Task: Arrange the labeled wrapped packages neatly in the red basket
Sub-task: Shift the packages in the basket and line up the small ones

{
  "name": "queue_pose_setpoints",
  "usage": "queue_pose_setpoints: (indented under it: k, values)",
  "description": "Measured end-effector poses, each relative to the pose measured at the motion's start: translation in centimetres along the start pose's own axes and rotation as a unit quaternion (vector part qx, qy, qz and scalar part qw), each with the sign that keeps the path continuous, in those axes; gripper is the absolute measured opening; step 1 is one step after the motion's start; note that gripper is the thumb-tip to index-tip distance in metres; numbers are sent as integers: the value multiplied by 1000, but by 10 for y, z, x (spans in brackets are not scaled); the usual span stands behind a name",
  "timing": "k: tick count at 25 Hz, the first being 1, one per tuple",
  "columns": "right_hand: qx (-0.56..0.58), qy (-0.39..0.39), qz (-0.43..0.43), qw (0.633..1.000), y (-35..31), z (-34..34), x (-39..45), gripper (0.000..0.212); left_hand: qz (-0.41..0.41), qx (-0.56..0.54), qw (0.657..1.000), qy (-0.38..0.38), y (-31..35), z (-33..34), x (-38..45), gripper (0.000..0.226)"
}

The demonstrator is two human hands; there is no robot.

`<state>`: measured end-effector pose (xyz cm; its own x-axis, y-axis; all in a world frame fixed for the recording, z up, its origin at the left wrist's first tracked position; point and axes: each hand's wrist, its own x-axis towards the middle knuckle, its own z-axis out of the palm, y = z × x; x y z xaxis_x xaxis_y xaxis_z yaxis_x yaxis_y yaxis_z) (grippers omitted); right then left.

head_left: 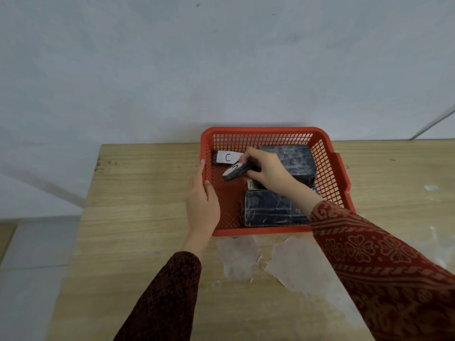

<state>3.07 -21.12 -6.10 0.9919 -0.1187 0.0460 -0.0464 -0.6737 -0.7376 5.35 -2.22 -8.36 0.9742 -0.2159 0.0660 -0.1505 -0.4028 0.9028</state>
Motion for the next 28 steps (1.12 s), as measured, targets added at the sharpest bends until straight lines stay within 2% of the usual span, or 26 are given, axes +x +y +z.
queue_pose_setpoints:
  k: [3, 6, 8, 11, 12, 14, 16, 19, 22, 25, 26, 28]
  values:
    - [-82, -34, -49, 995, 0, 3, 8, 20, 0, 1, 1000, 1, 2, -1, 0, 47]
    - [-212, -166, -67, 961, 1, 4, 14, 25, 1, 4, 1000, -3, 2, -1, -1, 47]
    - [-256, -249, -58, 932, 2, 3, 16, 25, 0, 7, 1000, -4, 2, -1, -1, 47]
    - [-276, -292, -38, 915, 3, 4, 19, 15, -4, 8, 1000, -5, 1, -1, 0, 47]
    - [-281, -301, -26, 911, 2, 4, 22, 16, -6, 8, 1000, -4, 2, -1, 0, 46]
    - [-305, -294, 7, 906, -6, 5, 29, 31, -7, 8, 1000, -2, 3, -2, 0, 46]
    - [-311, -243, 48, 917, -15, 6, 36, 48, -2, 5, 1000, 0, 4, -2, -1, 46]
    - [-315, -182, 118, 924, -26, 27, 36, 53, 1, 0, 1000, 1, 4, -2, 0, 47]
    - [-318, -196, 173, 911, -32, 45, 32, 58, -1, -6, 1000, -6, 3, -3, -1, 47]
    - [-324, -212, 44, 921, -35, 30, 42, 30, -2, -6, 1000, -4, 3, -3, 0, 47]
    - [-315, -252, 0, 915, -33, 21, 46, 36, -3, -7, 1000, -3, 3, -2, -1, 47]
    - [-324, -334, -26, 885, -30, 13, 44, 51, -2, -7, 1000, -3, 3, -2, -1, 47]
